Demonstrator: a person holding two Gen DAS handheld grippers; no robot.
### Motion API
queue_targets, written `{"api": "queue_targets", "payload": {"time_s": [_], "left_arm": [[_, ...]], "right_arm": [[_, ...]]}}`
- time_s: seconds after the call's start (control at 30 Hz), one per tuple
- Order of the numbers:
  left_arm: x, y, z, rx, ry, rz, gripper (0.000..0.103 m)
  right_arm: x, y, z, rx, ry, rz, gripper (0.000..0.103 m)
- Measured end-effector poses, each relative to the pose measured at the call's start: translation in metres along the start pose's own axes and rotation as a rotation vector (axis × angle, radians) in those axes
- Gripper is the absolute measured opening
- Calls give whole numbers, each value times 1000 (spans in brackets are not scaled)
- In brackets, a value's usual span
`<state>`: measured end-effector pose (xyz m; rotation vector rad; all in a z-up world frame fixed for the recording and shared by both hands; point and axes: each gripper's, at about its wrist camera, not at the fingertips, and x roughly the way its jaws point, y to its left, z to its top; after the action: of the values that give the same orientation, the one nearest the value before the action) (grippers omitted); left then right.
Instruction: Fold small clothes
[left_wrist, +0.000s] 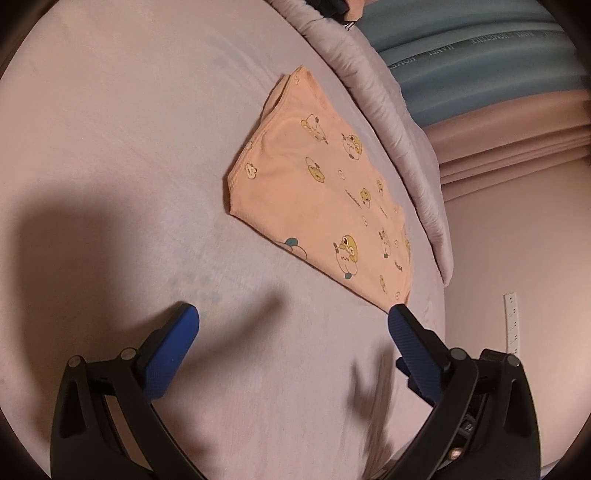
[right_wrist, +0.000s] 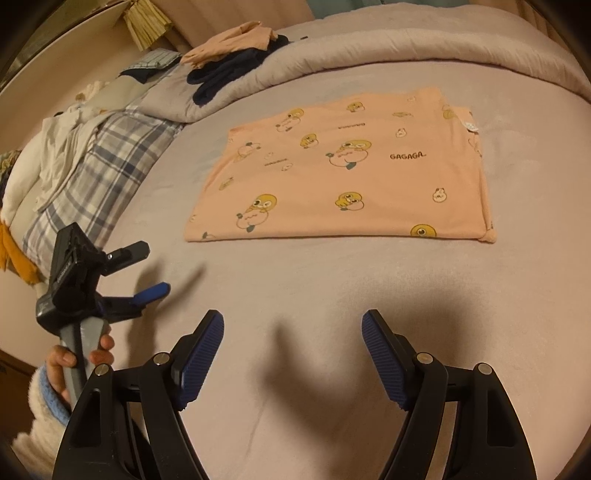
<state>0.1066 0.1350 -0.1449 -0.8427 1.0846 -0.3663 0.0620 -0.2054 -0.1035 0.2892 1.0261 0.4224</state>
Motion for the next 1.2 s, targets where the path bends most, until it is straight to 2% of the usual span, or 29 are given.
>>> {"api": "queue_targets", "payload": {"time_s": [0.13,0.47,0.9,1.2], "left_arm": [[4,4,7,-32,8,-25,102],[17,-1,24,-22,33,-16,102],[32,4,58,-61,32,-114,102],[44,-1,78,-35,57,-119,102]], "right_arm": [[4,-3,2,-4,14,-1,77],[9,-12,2,14,28,4,77],[11,-20,4,29,41,7,77],[12,-21,7,24,37,7,77]]}}
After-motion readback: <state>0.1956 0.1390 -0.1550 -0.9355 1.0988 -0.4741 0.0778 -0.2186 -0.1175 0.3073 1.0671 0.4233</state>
